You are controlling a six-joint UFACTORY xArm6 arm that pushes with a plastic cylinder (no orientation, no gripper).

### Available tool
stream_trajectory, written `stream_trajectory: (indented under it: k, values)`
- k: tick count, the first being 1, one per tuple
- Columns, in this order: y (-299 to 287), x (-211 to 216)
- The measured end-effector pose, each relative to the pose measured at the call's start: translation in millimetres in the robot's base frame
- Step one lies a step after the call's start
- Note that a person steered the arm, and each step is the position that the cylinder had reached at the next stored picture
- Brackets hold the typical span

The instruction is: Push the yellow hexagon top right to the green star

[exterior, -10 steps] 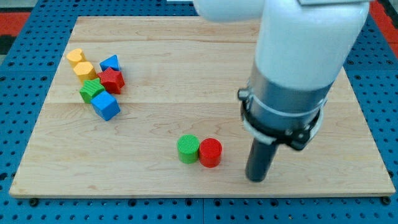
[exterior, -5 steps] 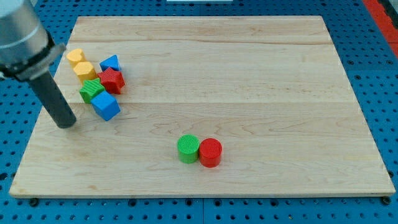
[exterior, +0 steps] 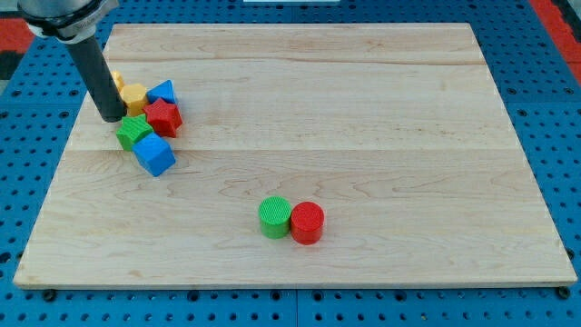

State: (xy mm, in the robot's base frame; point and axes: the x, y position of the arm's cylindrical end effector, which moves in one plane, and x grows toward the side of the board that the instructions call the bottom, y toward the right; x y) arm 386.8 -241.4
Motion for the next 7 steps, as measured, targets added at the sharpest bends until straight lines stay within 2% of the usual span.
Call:
stream_trajectory:
  k: [3, 4, 5, 7]
  values:
    - [11.5, -54.0]
    - [31.9, -73.8]
    - [73.9, -73.9]
    - [55.9, -38.1]
